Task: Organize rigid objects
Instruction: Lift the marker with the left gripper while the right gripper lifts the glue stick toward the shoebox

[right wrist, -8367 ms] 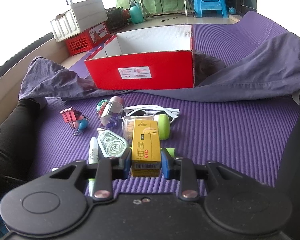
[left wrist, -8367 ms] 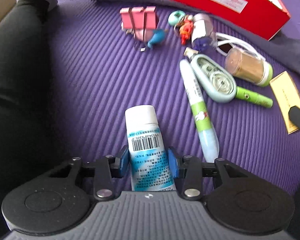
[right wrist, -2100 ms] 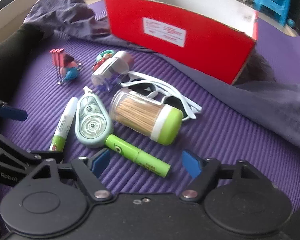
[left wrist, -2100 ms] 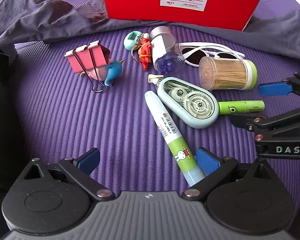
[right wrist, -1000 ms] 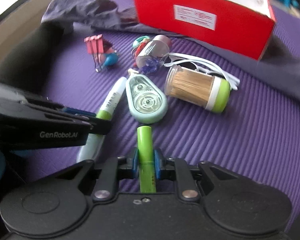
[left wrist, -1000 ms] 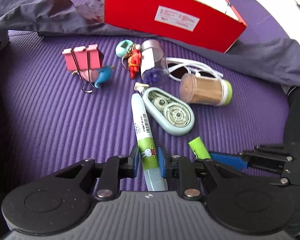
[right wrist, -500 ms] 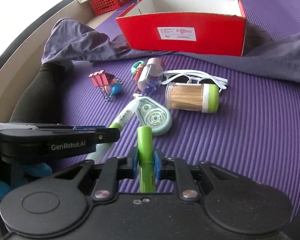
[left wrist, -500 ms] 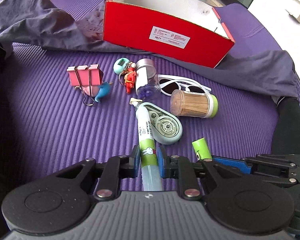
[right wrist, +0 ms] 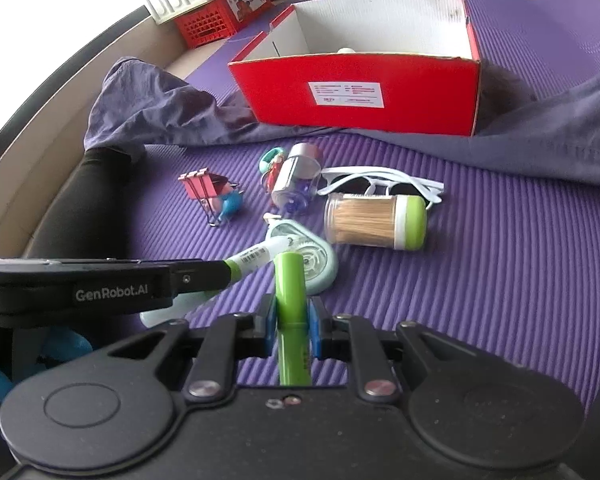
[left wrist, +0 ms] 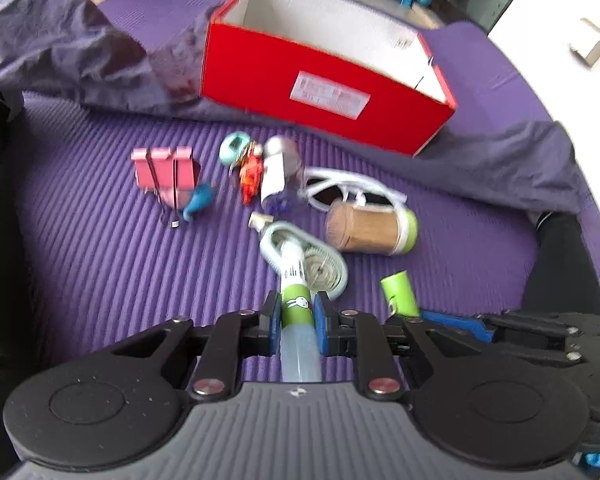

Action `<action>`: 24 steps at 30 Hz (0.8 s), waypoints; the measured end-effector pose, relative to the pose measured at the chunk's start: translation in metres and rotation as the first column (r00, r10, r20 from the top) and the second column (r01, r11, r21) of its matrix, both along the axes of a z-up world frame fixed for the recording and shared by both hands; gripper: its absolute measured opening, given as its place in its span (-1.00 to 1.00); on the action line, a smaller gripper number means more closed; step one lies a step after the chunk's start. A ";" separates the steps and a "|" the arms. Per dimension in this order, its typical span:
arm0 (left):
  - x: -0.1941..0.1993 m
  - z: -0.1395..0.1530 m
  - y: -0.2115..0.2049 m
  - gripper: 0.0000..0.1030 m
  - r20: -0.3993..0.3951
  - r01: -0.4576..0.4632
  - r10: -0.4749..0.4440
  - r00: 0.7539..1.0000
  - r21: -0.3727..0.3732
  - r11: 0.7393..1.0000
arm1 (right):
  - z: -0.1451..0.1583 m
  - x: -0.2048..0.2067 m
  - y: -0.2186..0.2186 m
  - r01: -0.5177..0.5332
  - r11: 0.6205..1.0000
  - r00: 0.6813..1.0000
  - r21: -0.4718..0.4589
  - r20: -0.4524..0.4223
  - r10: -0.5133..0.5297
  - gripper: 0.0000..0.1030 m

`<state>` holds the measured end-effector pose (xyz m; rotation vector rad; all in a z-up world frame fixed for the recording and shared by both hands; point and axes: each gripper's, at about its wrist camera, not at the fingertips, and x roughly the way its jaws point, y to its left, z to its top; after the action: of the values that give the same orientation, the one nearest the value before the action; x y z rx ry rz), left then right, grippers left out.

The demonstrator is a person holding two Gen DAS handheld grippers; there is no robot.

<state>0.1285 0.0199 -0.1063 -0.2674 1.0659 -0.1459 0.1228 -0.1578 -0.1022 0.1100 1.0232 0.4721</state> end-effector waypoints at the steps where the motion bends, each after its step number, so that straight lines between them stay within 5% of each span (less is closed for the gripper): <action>1: 0.001 -0.006 -0.001 -0.67 -0.026 0.004 -0.004 1.000 -0.001 1.000 | -0.002 0.000 0.000 0.004 1.000 1.000 0.000 -0.006 -0.004 -0.70; 7: -0.001 -0.040 -0.006 -0.67 -0.135 0.024 -0.021 0.991 0.025 0.999 | -0.018 -0.008 -0.001 0.000 1.000 0.999 -0.009 -0.047 -0.001 -0.70; 24: 0.009 -0.052 -0.014 -0.64 -0.152 0.050 -0.033 0.988 0.110 0.993 | -0.024 -0.007 -0.005 0.008 1.000 0.998 -0.009 -0.060 -0.008 -0.70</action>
<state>0.1379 0.0055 -0.1583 -0.1556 1.2253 -0.1033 0.1159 -0.1630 -0.1263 0.1214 1.0834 0.4591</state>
